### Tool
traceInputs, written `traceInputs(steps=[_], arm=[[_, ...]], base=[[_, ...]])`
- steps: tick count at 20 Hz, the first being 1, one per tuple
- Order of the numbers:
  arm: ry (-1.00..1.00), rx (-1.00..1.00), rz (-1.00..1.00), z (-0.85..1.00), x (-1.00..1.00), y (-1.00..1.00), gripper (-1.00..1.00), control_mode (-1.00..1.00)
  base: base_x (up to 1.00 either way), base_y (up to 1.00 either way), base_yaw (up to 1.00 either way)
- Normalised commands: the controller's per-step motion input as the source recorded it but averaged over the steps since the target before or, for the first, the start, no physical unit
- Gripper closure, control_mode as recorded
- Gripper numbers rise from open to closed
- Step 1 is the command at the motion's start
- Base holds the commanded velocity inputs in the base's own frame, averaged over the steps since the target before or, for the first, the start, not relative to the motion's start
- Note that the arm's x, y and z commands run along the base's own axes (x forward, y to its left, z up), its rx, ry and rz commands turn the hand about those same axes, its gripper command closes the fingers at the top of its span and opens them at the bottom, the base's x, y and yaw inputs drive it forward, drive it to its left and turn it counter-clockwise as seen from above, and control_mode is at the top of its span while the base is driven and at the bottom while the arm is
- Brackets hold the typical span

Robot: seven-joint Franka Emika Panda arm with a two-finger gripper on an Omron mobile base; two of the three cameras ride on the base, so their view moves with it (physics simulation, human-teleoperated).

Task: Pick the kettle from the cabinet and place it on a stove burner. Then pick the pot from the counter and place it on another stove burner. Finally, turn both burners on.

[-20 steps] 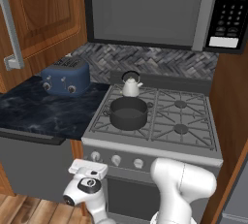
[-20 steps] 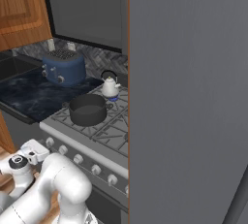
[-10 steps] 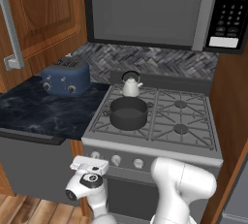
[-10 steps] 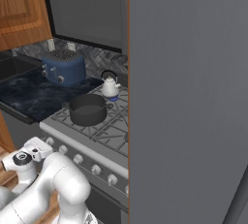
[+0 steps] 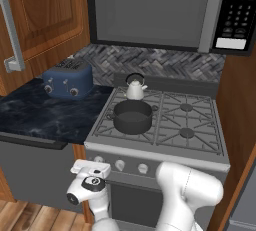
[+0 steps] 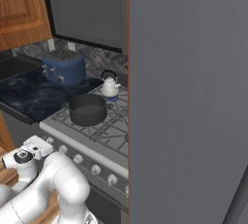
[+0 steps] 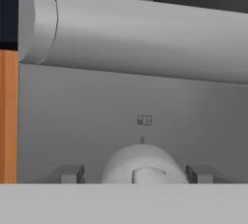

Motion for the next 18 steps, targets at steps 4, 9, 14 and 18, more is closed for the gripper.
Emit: traceInputs(steps=[4,9,14,18], arm=[[0.02,0.01,0.0,-0.02,0.16,0.0,1.0,-1.0],[0.01,0.0,0.0,0.0,0.06,0.0,1.0,-1.0],[0.01,0.0,0.0,0.0,0.02,0.0,1.0,-1.0],[0.01,0.0,0.0,0.0,0.0,-0.05,1.0,-1.0]], base=[[0.0,0.0,0.0],[0.0,0.0,0.0],[0.0,0.0,0.0],[0.0,0.0,0.0]])
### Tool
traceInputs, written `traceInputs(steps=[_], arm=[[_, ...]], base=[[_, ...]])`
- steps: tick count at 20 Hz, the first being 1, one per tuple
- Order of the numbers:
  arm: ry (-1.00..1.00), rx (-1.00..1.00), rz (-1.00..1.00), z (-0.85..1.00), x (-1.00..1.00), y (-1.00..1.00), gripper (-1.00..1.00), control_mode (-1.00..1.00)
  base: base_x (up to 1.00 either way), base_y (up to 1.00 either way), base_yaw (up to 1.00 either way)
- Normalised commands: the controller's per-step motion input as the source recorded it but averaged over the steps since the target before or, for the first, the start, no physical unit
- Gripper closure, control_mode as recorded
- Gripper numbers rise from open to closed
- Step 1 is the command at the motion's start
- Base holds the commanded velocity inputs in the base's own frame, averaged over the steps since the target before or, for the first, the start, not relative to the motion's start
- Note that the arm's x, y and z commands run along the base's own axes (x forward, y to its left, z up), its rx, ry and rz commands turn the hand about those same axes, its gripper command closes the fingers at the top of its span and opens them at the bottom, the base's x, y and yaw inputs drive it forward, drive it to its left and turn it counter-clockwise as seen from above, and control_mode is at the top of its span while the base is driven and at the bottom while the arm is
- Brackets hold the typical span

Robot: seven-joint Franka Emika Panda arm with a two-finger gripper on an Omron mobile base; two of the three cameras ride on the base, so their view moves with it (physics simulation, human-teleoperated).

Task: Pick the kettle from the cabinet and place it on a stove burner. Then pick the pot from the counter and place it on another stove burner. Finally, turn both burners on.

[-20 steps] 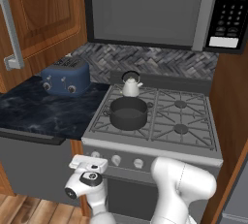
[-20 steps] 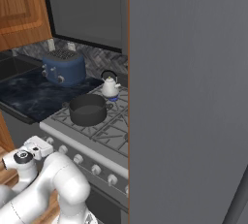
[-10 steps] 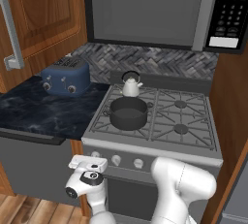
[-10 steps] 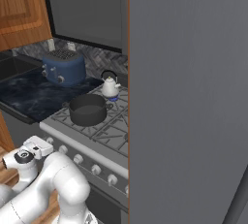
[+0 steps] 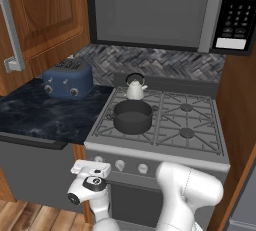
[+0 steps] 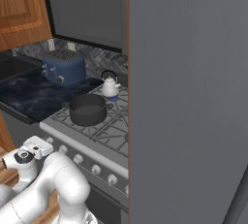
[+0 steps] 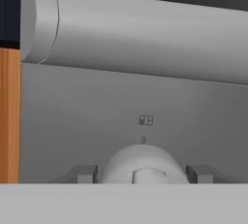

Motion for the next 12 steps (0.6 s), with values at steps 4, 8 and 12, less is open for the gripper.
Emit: traceInputs(steps=[4,8,12], arm=[[0.06,-0.03,0.0,0.0,0.0,-0.01,1.0,-1.0],[0.12,-0.08,0.0,0.02,0.0,0.0,1.0,-1.0],[0.13,-0.08,0.0,0.03,0.0,0.0,1.0,-1.0]], base=[[0.0,0.0,0.0],[0.0,0.0,0.0],[0.0,0.0,0.0]])
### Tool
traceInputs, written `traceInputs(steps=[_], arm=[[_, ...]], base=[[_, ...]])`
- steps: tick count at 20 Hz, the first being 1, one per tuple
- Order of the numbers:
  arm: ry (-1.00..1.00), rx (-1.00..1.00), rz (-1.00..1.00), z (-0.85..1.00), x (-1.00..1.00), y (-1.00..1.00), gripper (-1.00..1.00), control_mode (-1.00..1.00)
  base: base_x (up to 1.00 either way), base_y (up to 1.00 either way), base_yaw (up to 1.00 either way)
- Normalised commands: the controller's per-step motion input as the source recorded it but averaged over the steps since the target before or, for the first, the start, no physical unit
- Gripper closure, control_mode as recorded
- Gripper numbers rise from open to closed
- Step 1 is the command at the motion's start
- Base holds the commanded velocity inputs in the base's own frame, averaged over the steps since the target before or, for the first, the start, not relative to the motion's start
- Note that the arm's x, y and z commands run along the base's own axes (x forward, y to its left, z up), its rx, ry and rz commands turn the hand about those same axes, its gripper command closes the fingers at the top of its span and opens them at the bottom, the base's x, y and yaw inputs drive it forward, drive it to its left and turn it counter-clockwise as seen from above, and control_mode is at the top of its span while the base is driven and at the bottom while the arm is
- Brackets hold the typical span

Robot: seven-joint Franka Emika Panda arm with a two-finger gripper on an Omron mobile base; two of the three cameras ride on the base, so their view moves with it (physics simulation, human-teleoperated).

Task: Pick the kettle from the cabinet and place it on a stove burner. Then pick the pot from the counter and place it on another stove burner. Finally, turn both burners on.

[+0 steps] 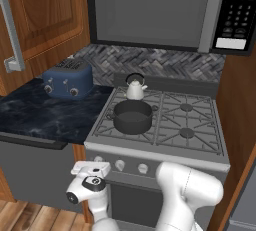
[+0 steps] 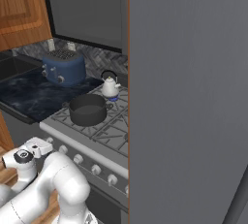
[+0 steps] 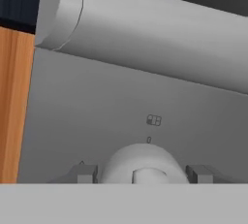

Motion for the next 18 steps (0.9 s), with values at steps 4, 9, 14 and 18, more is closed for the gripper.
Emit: traceInputs(steps=[4,9,14,18], arm=[[0.13,-0.08,0.0,0.05,0.0,0.0,1.0,-1.0],[0.12,-0.08,0.0,0.04,0.0,0.0,1.0,-1.0],[0.12,-0.09,0.0,0.04,0.0,0.0,1.0,-1.0],[0.12,-0.09,0.0,0.06,0.0,0.0,1.0,-1.0]], base=[[0.0,0.0,0.0],[0.0,0.0,0.0],[0.0,0.0,0.0],[0.0,0.0,0.0]])
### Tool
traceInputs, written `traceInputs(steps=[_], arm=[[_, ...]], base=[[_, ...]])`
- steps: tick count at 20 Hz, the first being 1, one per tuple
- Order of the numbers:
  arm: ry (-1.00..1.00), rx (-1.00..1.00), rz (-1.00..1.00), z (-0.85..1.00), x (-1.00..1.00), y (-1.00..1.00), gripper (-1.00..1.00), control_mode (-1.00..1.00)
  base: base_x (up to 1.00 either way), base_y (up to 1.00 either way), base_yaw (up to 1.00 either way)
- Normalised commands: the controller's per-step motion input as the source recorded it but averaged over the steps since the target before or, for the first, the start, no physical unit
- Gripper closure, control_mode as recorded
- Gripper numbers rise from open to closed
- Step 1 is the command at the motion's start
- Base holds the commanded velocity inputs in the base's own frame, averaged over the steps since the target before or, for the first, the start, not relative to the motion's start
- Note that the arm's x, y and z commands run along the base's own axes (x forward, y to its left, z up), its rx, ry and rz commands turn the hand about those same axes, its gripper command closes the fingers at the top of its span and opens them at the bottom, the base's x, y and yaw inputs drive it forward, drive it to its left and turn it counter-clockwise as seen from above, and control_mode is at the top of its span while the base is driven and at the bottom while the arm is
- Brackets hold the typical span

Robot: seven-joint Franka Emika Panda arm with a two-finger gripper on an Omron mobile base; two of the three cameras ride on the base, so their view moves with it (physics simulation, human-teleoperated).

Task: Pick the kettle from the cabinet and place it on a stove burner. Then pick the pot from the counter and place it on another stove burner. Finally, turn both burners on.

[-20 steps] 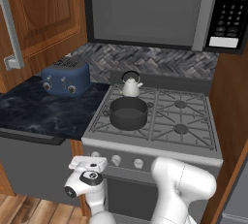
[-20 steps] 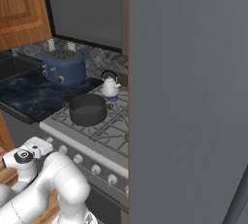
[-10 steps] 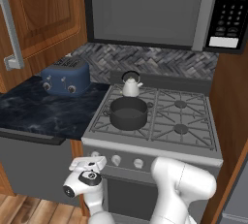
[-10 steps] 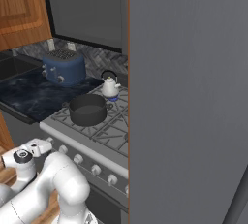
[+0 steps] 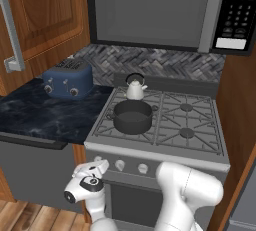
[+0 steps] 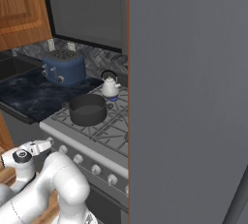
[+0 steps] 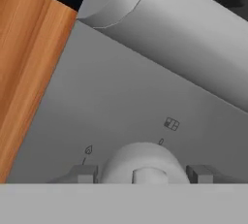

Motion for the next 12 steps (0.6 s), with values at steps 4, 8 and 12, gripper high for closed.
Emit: traceInputs(steps=[4,8,12], arm=[[0.12,-0.1,0.0,0.05,0.0,0.0,1.0,-1.0],[0.11,-0.09,0.0,0.02,0.0,0.0,1.0,-1.0],[0.12,-0.09,0.0,0.0,0.0,0.0,1.0,-1.0]], base=[[0.0,0.0,0.0],[0.0,0.0,0.0],[0.0,0.0,0.0]])
